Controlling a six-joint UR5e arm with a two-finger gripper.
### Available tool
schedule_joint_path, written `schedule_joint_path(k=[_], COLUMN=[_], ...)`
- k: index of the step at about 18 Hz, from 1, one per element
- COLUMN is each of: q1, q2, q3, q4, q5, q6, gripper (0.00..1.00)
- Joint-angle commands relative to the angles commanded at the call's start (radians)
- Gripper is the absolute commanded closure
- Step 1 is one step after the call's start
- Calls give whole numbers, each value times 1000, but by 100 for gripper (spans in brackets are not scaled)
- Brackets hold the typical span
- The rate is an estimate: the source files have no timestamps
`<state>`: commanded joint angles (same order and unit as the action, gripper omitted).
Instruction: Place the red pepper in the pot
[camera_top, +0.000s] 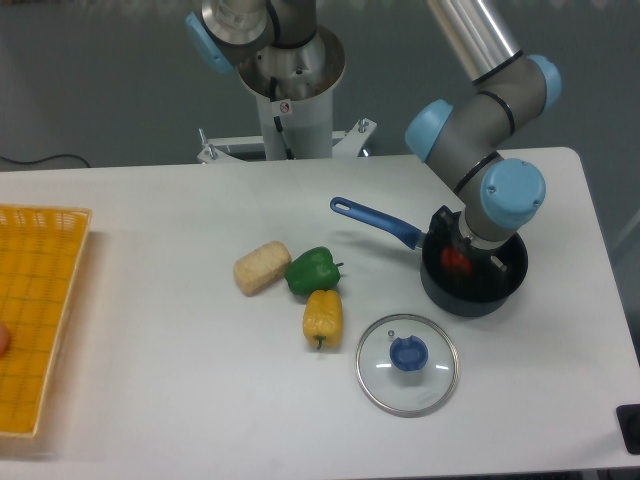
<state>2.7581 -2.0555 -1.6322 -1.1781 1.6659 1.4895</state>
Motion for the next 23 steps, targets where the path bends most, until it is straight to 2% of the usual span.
schedule_joint_path(k=[2,5,9,10,11,17,19,20,23], q1=[0,2,0,0,0,0,0,-2,-11], q2=[2,2,0,0,-2,-3,0,3,21], q3=[0,0,-2,-2,-2,0,0,3,21], q4=[0,0,0,0,0,0,0,0,5], q5=[0,0,2,2,2,2,2,2,0], q6=[0,0,0,2,0,2,2,2,0], gripper=[35,29,27,21,19,18,11,0,0])
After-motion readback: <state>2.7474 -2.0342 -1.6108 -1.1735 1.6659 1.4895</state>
